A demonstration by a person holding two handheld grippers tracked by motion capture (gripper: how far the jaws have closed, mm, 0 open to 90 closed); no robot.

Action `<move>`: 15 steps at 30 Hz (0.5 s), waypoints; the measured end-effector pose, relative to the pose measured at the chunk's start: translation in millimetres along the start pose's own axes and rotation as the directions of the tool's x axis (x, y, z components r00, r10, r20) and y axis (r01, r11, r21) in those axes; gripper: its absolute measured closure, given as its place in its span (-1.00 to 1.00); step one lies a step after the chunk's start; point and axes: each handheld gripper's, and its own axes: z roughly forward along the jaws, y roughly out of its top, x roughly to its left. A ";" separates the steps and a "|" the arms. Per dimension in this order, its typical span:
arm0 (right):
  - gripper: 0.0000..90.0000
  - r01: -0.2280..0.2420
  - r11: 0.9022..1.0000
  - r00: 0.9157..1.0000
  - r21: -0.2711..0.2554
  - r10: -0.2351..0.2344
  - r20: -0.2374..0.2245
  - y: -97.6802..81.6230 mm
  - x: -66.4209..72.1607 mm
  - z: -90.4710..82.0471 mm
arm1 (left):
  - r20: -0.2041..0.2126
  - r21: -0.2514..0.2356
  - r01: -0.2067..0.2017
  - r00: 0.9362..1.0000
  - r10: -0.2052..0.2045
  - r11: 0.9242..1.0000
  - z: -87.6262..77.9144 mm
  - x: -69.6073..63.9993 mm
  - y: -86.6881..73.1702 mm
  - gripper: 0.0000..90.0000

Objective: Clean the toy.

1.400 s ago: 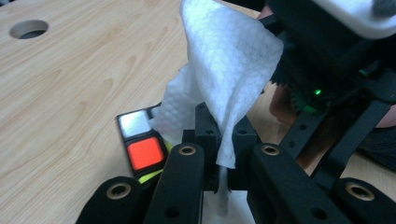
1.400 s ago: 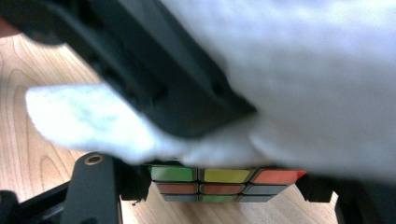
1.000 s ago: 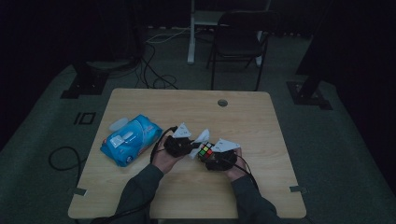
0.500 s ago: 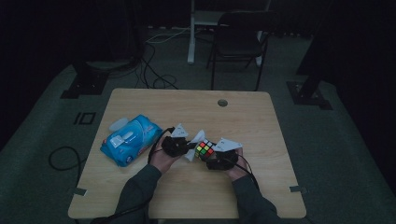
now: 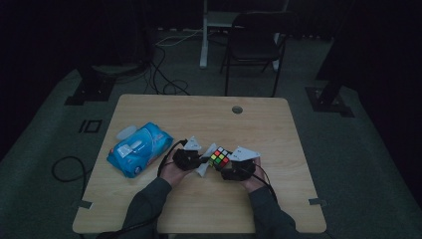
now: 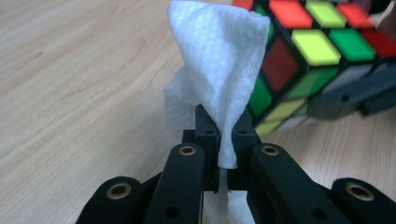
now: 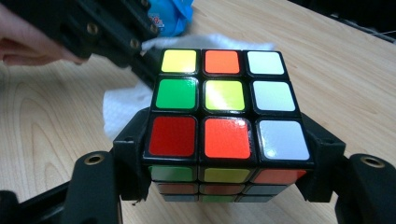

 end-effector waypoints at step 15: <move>-0.24 0.011 1.000 1.000 0.013 -0.011 -0.015 -1.1 2.3 2.9 | 0.024 -0.042 0.004 1.000 -0.003 0.999 -8.7 0.8 6.4 0.94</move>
